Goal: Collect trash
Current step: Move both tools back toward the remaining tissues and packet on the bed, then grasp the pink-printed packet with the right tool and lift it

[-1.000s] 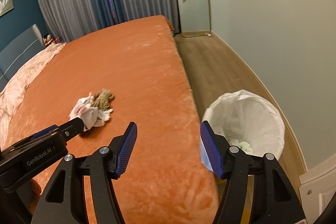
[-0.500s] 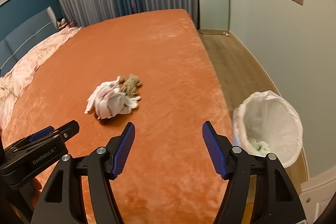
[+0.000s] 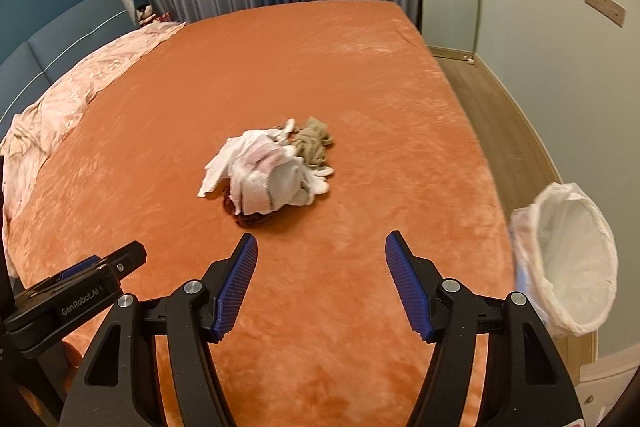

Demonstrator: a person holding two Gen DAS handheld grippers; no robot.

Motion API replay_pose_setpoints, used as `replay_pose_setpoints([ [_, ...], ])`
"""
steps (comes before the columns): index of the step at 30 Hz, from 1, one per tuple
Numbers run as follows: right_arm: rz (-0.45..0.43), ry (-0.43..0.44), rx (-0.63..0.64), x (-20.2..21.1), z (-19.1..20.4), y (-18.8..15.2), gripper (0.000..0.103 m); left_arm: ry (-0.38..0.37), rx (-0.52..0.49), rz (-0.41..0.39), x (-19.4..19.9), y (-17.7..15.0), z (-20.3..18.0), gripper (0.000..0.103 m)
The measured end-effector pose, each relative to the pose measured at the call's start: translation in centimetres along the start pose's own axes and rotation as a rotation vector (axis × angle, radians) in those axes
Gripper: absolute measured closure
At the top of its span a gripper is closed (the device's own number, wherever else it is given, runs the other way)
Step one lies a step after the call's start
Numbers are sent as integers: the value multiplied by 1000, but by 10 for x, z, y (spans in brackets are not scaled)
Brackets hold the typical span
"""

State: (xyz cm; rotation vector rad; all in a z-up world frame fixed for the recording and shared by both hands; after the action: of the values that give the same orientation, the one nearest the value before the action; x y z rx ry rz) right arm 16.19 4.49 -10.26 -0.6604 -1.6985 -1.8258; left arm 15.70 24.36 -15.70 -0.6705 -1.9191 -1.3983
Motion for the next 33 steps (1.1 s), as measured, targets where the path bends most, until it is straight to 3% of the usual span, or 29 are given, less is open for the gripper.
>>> replay_pose_setpoints([
  [8, 50, 56, -12, -51, 29, 10, 42, 25, 32, 36, -34, 9, 28, 31],
  [10, 65, 68, -15, -69, 36, 13, 46, 26, 41, 45, -42, 12, 32, 31],
  [22, 132, 80, -29, -143, 58, 15, 53, 18, 67, 86, -85, 28, 37, 31],
  [26, 149, 87, -30, -152, 60, 9, 89, 19, 56, 99, -93, 25, 33, 31],
  [29, 153, 105, -60, -147, 53, 3, 100, 14, 49, 109, -96, 22, 28, 31],
  [33, 130, 125, -100, -128, 36, -3, 100, 9, 32, 118, -99, 17, 18, 31],
])
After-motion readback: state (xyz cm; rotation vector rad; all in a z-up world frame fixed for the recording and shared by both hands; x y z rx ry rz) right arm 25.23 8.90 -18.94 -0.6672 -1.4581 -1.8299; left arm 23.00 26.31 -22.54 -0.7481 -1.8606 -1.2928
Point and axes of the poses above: each gripper's, at about its wrist camera, not at the fingertips, and x roughly against the way its jaws point, z to its left, y to its top, the point moved 10 cm from there along -x, roughly the way its jaws point, and after that the axes turned 9 degrees about -z, right-handed, at the moved point
